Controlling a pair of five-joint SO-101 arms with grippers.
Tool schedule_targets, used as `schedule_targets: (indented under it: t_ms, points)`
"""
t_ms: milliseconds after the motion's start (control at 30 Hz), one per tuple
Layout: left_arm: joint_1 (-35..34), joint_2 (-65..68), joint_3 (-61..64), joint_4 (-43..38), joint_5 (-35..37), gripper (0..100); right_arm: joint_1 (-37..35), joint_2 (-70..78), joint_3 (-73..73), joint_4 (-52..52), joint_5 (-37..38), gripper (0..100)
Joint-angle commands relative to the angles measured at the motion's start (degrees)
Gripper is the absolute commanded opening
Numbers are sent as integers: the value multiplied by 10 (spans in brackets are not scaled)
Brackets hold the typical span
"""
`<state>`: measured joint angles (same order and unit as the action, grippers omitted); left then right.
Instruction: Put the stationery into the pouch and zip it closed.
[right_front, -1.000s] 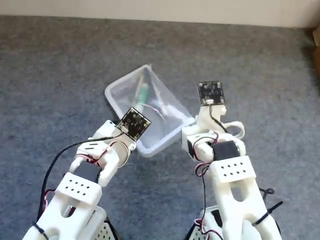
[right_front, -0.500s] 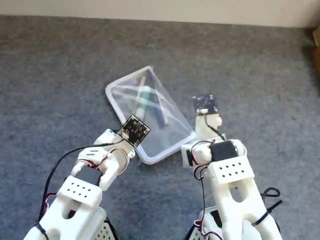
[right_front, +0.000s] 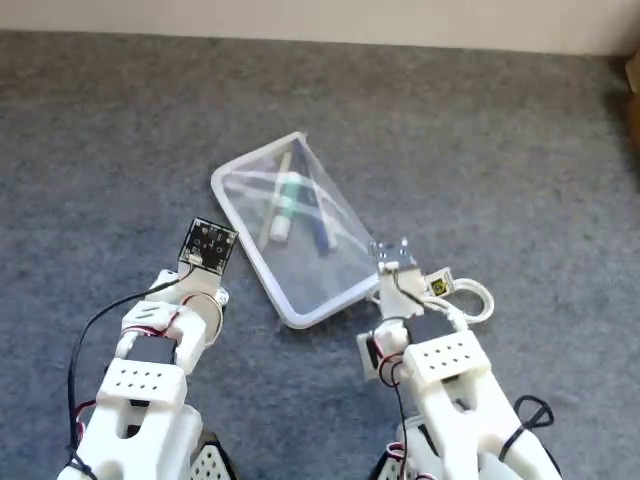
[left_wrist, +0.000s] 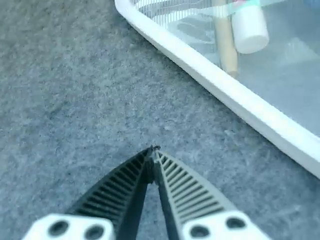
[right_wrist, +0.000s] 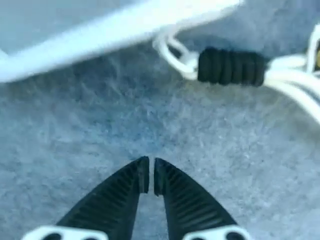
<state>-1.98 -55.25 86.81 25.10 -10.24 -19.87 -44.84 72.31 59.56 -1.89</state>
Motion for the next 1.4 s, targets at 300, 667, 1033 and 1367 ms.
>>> schedule_targets:
  t_ms: [300, 667, 1033, 1367]
  points:
    - [-5, -11, 61, -55, 4, 5, -3, -4, 124, -156, 7, 4]
    - [-7, -11, 88, -103, 5, 5, 0, -4, 124, -156, 4, 4]
    - [-8, -167, 105, -29, 36, 4, 33, -98, 175, -189, 3, 4]
    - [-9, -366, 109, 172, 73, 4, 34, -501, 305, -50, 3, 4]
